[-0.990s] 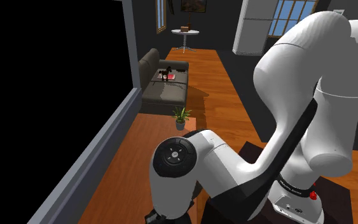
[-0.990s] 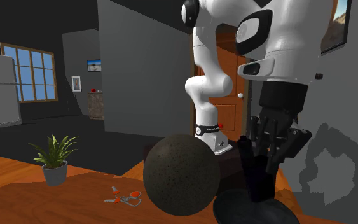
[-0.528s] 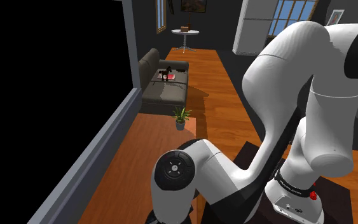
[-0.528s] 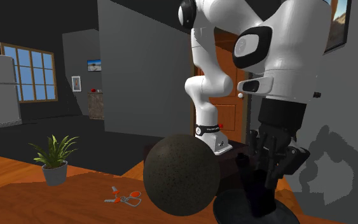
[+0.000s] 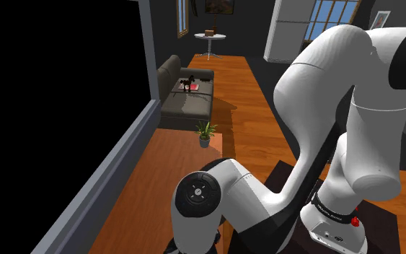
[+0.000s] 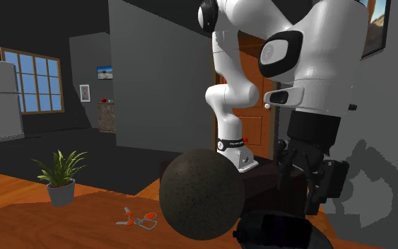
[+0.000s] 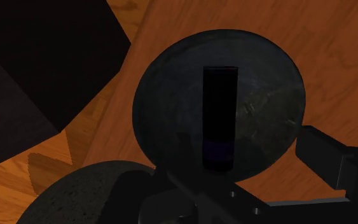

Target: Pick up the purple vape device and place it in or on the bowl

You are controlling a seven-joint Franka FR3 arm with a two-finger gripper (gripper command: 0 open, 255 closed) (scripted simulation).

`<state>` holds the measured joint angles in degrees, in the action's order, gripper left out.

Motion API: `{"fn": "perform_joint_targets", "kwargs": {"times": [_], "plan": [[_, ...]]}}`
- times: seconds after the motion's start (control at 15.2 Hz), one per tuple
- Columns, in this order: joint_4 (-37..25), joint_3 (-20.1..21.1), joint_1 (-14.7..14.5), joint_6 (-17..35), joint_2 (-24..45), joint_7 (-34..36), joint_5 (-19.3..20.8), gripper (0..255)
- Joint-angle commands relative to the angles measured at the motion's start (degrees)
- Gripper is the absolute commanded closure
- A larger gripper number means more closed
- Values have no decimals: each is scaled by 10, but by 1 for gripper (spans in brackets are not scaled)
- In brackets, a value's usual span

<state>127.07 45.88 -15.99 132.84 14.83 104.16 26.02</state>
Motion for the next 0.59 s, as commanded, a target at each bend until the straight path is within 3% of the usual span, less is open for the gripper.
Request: {"fn": "perform_joint_targets", "kwargs": {"times": [0.0, 0.2, 0.4, 0.53], "plan": [[0, 0, 0, 0, 0, 0, 0, 0], [0, 0, 0, 0, 0, 0, 0, 0], [-13, 27, 17, -41, -49, -39, -58, 0], [-18, 32, 20, -52, -61, -49, -73, 0]]}}
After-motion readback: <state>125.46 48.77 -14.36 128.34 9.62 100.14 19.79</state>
